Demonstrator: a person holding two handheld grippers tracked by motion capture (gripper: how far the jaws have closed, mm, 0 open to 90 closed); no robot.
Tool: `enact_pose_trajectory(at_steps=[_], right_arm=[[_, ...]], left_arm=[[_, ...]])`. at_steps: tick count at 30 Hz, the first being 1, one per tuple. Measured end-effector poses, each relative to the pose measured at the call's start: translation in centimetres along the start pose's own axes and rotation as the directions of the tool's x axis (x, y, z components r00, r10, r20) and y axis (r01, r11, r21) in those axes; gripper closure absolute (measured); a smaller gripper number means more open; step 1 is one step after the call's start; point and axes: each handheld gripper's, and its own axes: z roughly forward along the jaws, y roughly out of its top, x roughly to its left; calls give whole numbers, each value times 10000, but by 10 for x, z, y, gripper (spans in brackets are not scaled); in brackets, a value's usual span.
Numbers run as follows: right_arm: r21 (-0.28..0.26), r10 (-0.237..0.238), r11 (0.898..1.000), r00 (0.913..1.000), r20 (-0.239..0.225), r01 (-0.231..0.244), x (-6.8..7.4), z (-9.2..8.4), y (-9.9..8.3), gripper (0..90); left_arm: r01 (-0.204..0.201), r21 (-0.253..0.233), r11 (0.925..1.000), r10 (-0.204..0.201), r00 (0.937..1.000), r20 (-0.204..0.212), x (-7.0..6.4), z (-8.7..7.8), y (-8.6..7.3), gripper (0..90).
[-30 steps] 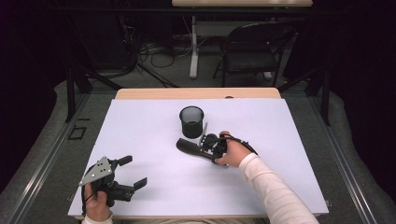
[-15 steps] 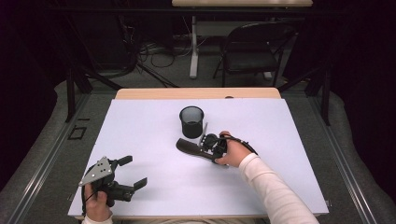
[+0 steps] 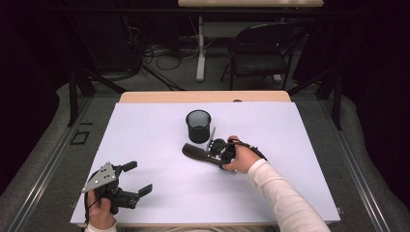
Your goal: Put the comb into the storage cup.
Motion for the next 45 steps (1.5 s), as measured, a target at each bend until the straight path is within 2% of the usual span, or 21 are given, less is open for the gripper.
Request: enact_pose_trajectory(at_steps=[23,35,40,45], right_arm=[[-762,-65,9971,10000,65,70,4,-11,-6,730],[-1452,-224,9890,9993,316,267,14,-19,-7,731],[-1872,-280,9817,9985,460,362,17,-23,-8,731],[-2042,-268,9782,9981,550,375,18,-24,-8,731]], left_arm=[[28,-21,10000,-28,10000,-1,0,0,0,5],[47,-64,10000,-47,10000,34,0,0,0,5],[62,-76,10000,-61,10000,46,0,0,0,5],[61,-74,10000,-61,10000,41,0,0,0,5]])
